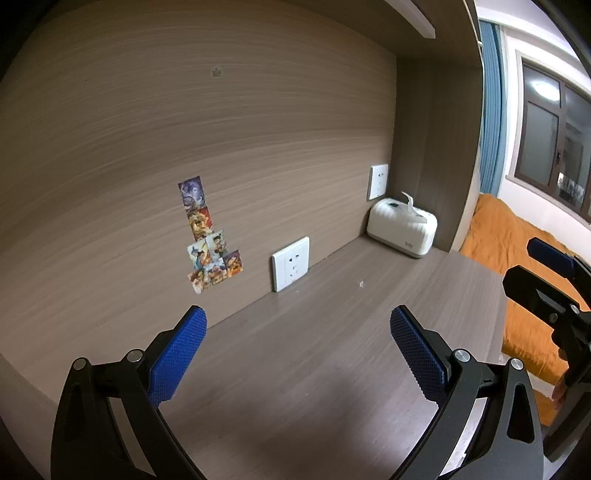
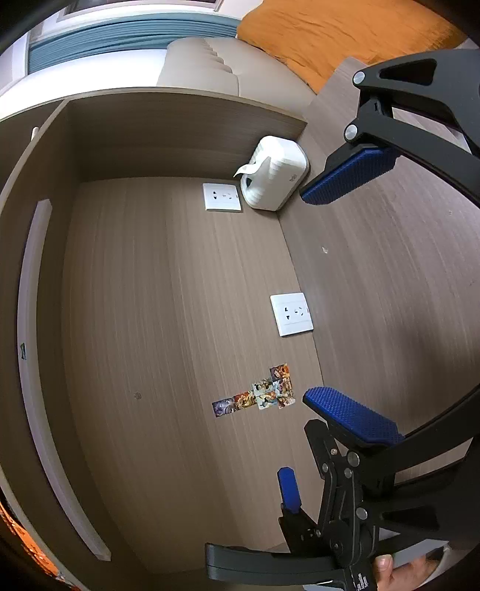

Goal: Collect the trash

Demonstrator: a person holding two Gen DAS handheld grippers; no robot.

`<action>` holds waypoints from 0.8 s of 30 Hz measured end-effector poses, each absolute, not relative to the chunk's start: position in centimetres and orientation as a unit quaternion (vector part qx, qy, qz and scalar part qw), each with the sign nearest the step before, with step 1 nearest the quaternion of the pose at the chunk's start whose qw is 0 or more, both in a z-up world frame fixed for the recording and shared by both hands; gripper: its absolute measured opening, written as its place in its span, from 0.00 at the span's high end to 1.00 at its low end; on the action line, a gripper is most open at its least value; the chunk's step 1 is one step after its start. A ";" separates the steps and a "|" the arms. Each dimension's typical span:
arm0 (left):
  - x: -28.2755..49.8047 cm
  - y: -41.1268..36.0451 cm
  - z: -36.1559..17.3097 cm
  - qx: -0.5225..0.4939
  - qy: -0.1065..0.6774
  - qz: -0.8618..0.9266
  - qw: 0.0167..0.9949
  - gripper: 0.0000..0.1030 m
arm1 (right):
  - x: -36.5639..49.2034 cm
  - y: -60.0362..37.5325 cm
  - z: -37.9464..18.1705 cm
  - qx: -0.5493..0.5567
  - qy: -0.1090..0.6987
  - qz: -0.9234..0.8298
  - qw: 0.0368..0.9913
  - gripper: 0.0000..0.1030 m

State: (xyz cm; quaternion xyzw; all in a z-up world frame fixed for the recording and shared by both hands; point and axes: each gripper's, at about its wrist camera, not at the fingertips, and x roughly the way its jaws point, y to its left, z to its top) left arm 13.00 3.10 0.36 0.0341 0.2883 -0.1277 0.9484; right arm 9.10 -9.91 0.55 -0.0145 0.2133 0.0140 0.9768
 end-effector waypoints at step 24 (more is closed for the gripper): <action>14.0 4.8 -0.7 0.021 0.304 -0.122 0.945 0.05 | 10.1 -7.5 -0.9 -0.022 0.237 0.006 0.971 0.04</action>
